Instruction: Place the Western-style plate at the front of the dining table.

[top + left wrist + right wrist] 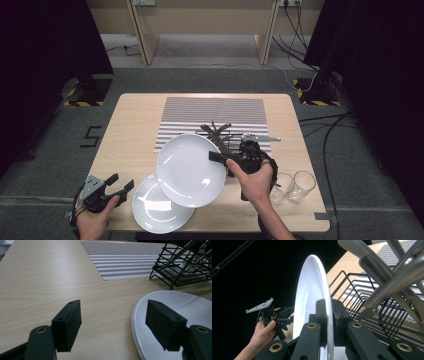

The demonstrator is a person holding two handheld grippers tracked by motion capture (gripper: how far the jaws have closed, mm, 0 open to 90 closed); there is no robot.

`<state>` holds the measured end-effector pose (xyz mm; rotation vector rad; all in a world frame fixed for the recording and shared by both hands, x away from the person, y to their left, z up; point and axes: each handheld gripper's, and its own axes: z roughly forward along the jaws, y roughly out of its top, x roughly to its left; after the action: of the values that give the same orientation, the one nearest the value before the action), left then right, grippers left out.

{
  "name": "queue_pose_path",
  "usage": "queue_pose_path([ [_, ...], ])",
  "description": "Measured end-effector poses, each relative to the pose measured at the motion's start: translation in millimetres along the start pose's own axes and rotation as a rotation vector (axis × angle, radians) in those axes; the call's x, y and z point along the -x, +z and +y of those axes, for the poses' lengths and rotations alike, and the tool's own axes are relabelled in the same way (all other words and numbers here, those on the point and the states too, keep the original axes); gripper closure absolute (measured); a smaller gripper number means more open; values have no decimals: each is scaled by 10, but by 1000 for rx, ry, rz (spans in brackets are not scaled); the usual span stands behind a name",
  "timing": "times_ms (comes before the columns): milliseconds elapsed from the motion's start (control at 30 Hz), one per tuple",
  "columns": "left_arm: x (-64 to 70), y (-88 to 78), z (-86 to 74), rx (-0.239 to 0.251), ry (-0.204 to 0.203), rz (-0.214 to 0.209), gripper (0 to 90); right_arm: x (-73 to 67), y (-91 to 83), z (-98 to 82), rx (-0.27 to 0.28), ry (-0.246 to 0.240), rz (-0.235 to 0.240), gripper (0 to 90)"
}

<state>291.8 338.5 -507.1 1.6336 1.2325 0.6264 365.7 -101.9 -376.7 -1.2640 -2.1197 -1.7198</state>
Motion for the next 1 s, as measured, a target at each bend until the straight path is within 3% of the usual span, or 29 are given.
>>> queue_pose_path([
  [633, -8, 20, -15, -15, 5, 11, 291, 37, -123, 93, 42, -4, -1, 853],
  [1000, 25, 11, -4, -12, 25, -4, 291, 46, -149, 118, 58, -7, 3, 854],
])
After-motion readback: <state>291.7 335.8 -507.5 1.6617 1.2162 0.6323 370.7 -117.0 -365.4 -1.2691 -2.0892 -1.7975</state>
